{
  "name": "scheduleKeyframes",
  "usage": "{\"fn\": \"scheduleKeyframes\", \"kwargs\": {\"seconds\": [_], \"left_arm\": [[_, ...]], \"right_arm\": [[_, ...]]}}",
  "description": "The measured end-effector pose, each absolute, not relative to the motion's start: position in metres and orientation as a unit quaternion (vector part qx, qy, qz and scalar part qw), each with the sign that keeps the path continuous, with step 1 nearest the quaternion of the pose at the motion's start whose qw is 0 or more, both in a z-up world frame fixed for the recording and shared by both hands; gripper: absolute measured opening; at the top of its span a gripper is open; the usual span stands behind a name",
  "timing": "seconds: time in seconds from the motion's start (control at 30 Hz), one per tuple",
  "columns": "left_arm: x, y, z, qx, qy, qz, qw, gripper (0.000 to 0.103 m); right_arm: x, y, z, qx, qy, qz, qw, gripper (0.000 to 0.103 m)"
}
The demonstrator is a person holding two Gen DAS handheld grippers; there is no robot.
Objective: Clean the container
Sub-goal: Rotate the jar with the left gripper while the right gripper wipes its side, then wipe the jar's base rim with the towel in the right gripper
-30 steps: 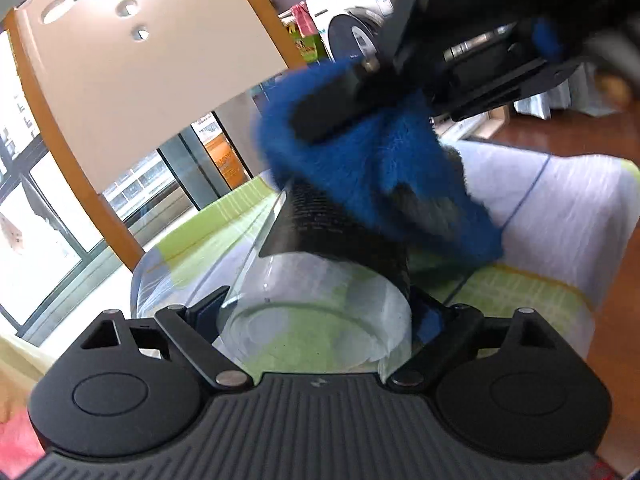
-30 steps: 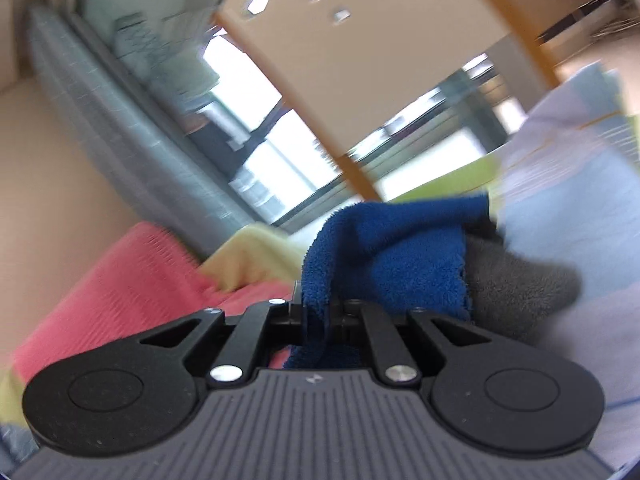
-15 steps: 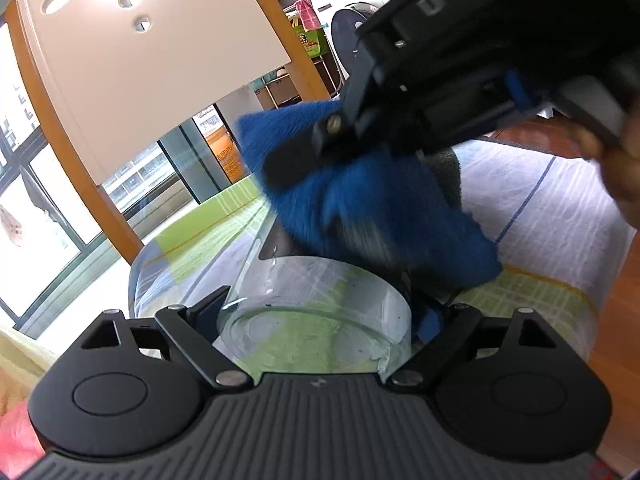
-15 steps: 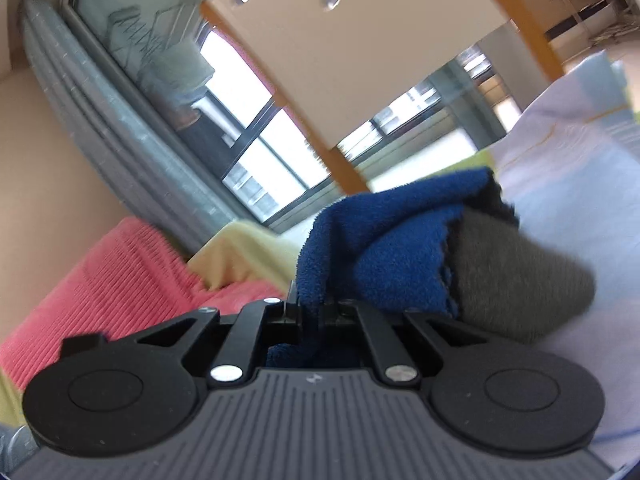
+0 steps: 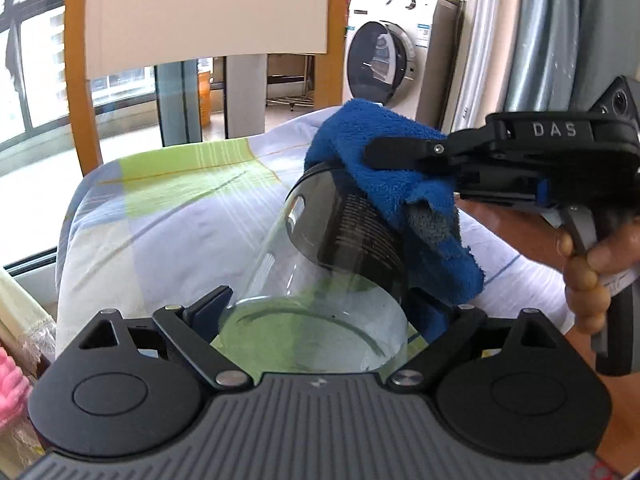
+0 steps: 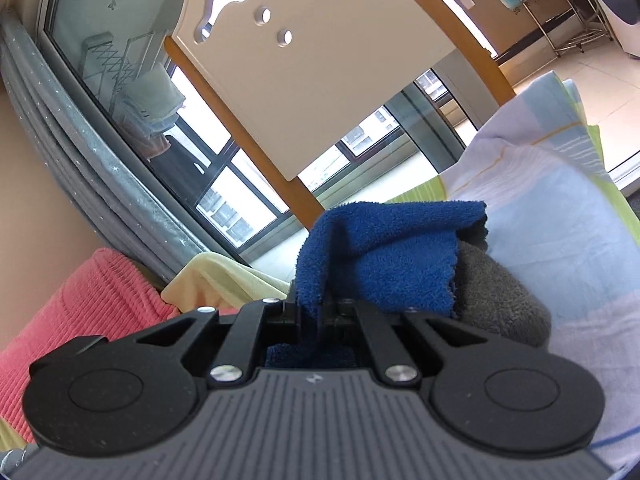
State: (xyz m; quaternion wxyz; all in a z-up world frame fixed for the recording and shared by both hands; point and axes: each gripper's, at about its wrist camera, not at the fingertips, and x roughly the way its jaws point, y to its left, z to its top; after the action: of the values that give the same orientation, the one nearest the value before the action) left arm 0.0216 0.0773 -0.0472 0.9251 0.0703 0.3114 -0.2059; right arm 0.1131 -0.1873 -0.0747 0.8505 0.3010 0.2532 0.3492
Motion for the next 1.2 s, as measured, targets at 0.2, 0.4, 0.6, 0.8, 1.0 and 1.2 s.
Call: {"fn": "scheduleKeyframes", "kwargs": {"seconds": [0.2, 0.4, 0.6, 0.8, 1.0, 1.2], "left_arm": [[0.007, 0.056, -0.076, 0.289, 0.226, -0.15, 0.918, 0.09], [0.005, 0.056, -0.078, 0.292, 0.226, -0.149, 0.917, 0.089], [0.001, 0.057, -0.079, 0.294, 0.223, -0.151, 0.917, 0.089], [-0.006, 0.053, -0.081, 0.311, 0.216, -0.148, 0.913, 0.088], [-0.01, 0.053, -0.081, 0.314, 0.217, -0.147, 0.913, 0.088], [-0.015, 0.055, -0.081, 0.314, 0.216, -0.147, 0.913, 0.089]], "right_arm": [[0.098, -0.181, -0.059, 0.261, 0.269, 0.343, 0.862, 0.007], [0.079, -0.154, -0.051, 0.258, 0.271, 0.447, 0.813, 0.007], [0.085, -0.14, -0.066, 0.259, 0.292, 0.461, 0.797, 0.006], [0.095, -0.137, -0.066, 0.244, 0.283, 0.451, 0.811, 0.003], [0.106, -0.134, -0.065, 0.229, 0.274, 0.441, 0.824, 0.002], [0.119, -0.135, -0.061, 0.191, 0.254, 0.404, 0.858, 0.002]]}}
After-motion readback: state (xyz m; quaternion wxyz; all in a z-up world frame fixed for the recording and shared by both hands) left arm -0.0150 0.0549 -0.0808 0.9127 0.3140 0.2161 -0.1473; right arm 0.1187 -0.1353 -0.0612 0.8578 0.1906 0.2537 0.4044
